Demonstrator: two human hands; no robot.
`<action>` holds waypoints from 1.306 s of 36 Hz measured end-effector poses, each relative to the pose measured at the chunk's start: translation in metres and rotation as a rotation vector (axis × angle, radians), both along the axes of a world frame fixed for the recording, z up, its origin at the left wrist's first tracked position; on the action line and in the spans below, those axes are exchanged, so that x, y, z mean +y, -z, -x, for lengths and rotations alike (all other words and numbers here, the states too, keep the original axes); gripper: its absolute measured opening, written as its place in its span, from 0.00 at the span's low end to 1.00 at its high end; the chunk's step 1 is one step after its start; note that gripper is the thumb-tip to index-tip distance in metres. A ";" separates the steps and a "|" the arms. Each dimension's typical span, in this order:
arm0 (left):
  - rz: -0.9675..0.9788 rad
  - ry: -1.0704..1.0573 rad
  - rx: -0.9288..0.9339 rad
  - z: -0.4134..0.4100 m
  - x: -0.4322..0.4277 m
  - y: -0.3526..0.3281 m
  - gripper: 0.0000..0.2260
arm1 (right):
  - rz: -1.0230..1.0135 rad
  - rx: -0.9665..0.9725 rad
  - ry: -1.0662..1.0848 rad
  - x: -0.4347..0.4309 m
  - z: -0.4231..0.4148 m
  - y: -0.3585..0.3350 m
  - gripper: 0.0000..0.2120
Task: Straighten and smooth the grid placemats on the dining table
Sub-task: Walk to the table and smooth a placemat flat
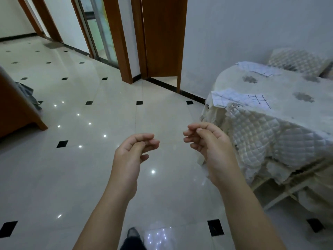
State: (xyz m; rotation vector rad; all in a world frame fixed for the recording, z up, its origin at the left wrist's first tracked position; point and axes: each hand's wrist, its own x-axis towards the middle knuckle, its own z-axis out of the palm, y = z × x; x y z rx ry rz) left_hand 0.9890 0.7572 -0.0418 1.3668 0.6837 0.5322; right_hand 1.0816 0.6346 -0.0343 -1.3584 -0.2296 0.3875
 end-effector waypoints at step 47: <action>-0.090 0.547 0.095 -0.794 0.243 0.012 0.12 | 0.057 -0.029 0.367 0.249 -0.737 0.014 0.15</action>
